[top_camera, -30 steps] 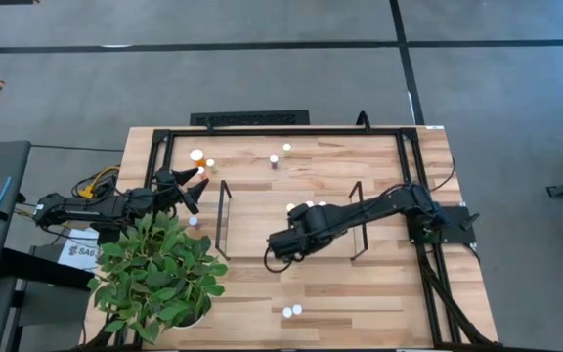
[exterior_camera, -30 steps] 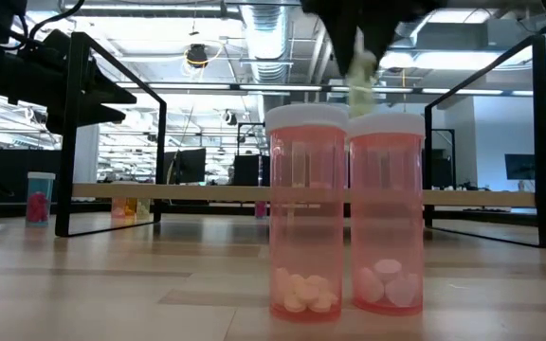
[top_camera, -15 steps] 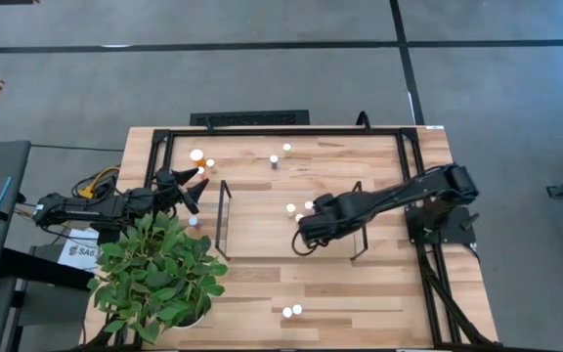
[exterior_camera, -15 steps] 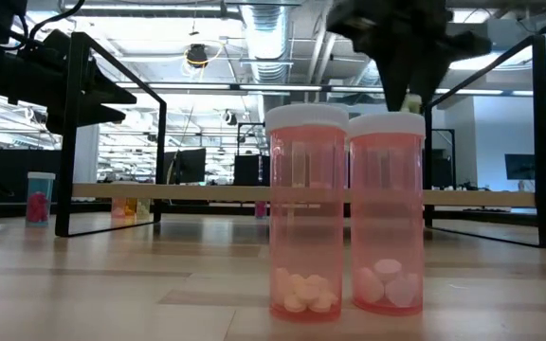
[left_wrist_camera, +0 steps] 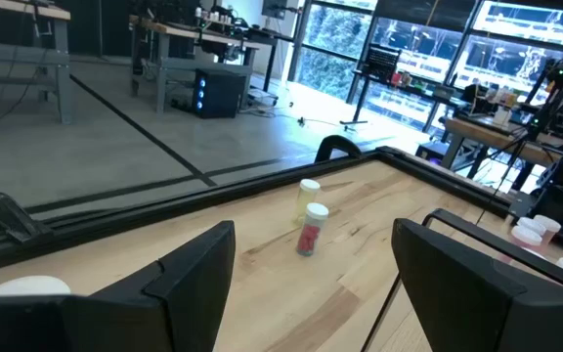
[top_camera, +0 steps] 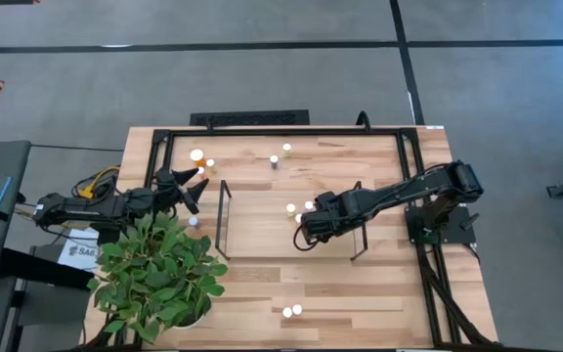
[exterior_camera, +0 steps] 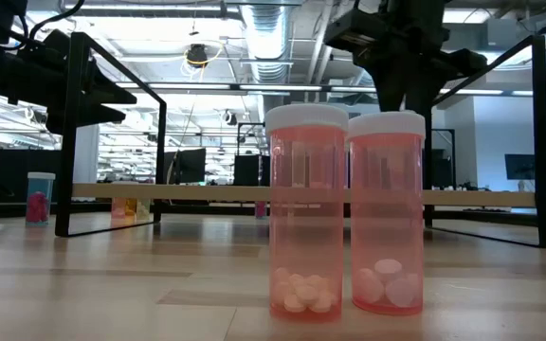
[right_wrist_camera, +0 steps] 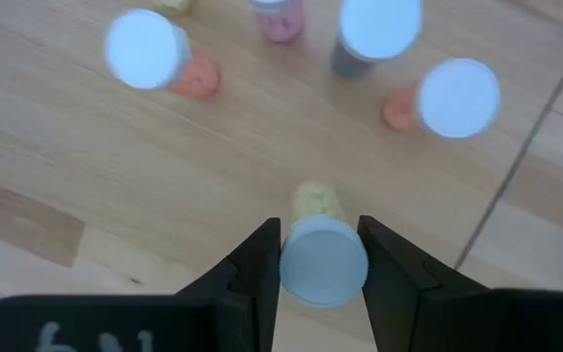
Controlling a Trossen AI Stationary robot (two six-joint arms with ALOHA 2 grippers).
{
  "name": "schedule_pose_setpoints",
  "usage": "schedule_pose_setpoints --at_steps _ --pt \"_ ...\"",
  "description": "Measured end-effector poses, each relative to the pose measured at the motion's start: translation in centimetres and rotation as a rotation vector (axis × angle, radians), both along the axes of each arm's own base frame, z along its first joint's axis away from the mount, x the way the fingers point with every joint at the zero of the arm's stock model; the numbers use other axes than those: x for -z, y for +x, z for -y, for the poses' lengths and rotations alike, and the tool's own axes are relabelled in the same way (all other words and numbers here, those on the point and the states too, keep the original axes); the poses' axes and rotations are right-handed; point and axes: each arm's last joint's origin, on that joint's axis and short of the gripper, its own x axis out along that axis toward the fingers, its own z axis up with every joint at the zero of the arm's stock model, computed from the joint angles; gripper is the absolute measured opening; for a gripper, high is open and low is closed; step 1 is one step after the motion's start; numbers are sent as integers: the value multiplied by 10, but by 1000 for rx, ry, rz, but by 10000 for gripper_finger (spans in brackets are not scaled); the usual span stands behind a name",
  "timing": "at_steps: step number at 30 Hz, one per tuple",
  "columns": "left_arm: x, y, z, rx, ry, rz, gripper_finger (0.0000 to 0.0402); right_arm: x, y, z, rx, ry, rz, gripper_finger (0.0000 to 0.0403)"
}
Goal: Pick and place medicine bottles onto shelf by color
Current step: Put the yellow pill bottle on the shelf
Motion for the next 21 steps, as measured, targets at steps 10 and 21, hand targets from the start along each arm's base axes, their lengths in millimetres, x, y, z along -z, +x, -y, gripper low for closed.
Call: schedule_pose_setpoints --at_steps 10,21 --pt "0 0 0 0 0 0 265 -1 4 6 -74 -15 16 132" --pt "0 0 0 0 0 -1 265 0 7 8 -355 -78 -1 132"
